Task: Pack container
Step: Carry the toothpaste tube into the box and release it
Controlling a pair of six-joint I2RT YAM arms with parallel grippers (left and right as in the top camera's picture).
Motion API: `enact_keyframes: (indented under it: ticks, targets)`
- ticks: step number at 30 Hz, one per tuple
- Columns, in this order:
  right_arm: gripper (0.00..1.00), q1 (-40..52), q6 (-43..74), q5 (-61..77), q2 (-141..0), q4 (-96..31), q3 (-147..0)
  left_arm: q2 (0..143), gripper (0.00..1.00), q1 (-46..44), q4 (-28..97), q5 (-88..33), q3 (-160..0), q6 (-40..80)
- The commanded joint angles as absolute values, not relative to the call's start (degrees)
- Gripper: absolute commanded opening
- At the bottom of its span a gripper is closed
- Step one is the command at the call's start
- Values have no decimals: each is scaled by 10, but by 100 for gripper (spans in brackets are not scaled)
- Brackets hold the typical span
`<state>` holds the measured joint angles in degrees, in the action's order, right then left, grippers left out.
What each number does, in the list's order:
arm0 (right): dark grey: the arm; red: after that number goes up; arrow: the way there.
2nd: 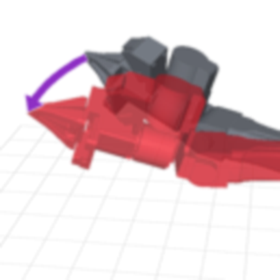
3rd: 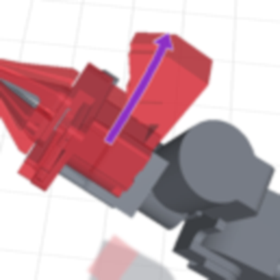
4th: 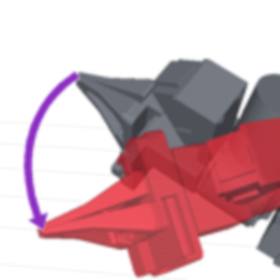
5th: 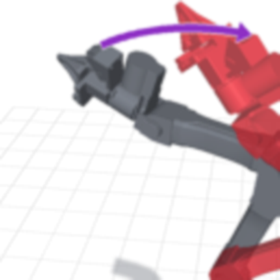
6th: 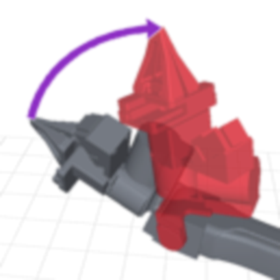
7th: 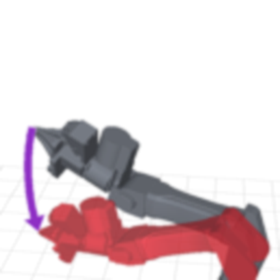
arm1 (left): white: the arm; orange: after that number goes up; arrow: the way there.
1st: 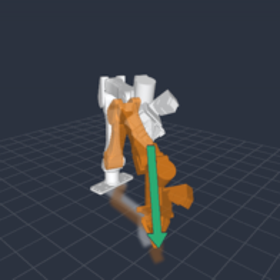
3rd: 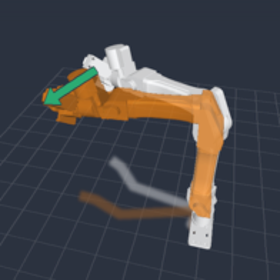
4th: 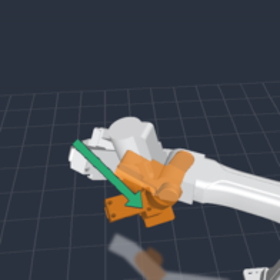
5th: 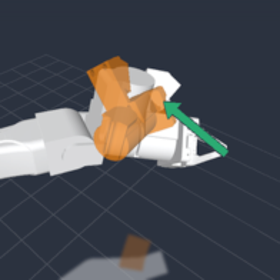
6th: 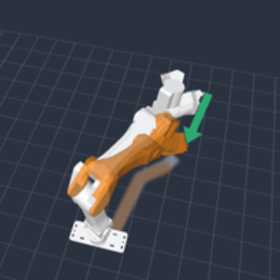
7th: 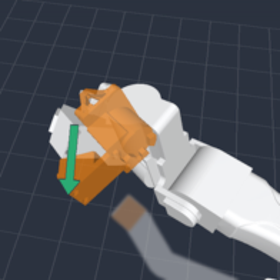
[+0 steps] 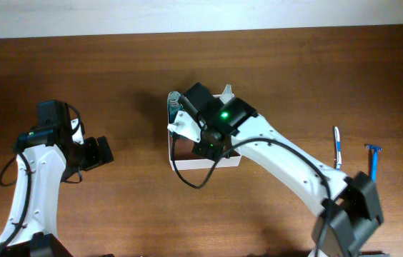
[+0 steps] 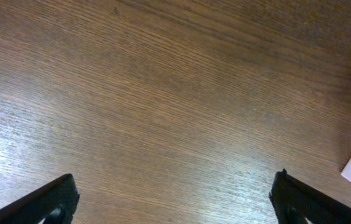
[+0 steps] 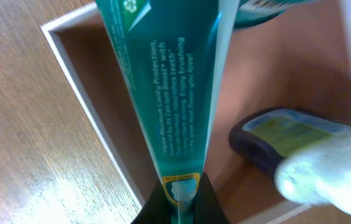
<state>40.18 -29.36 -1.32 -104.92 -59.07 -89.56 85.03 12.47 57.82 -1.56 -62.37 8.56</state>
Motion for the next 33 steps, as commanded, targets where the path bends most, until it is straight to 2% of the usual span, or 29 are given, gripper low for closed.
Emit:
enact_keyframes:
  ticks: [1, 4, 5, 6, 7, 8, 9, 11, 18, 22, 27, 33]
  targets:
    - [4, 389, -302, -20, -1074, -585, -893, 854, 99, 127, 579, -22, -633, 76]
    - [6, 382, -300, -20, -1079, -584, -893, 854, 99, 127, 579, -22, -633, 76]
    - [16, 382, -300, -20, -1079, -584, -893, 854, 99, 127, 579, -22, -633, 76]
    - [19, 382, -300, -20, -1079, -584, -893, 854, 99, 127, 579, -22, -633, 76]
    - [29, 382, -300, -20, -1079, -584, -893, 854, 99, 127, 579, -22, -633, 76]
    - [49, 382, -298, -20, -1079, -584, -893, 854, 99, 127, 579, -22, -633, 76]
    - [55, 382, -295, -20, -1079, -584, -893, 854, 99, 127, 579, -22, -633, 76]
    - [58, 382, -292, -20, -1077, -585, -893, 854, 99, 127, 579, -22, -633, 76]
    - [58, 378, -226, -27, -1007, -591, -918, 854, 99, 127, 579, -22, -633, 76]
    - [60, 337, -109, -95, -913, -588, -927, 854, 99, 127, 579, -22, -633, 76]
    - [67, 185, -5, -99, -832, -638, -927, 854, 99, 127, 579, -22, -633, 76]
    - [69, -27, -1, -29, -846, -693, -909, 854, 99, 127, 579, -22, -633, 76]
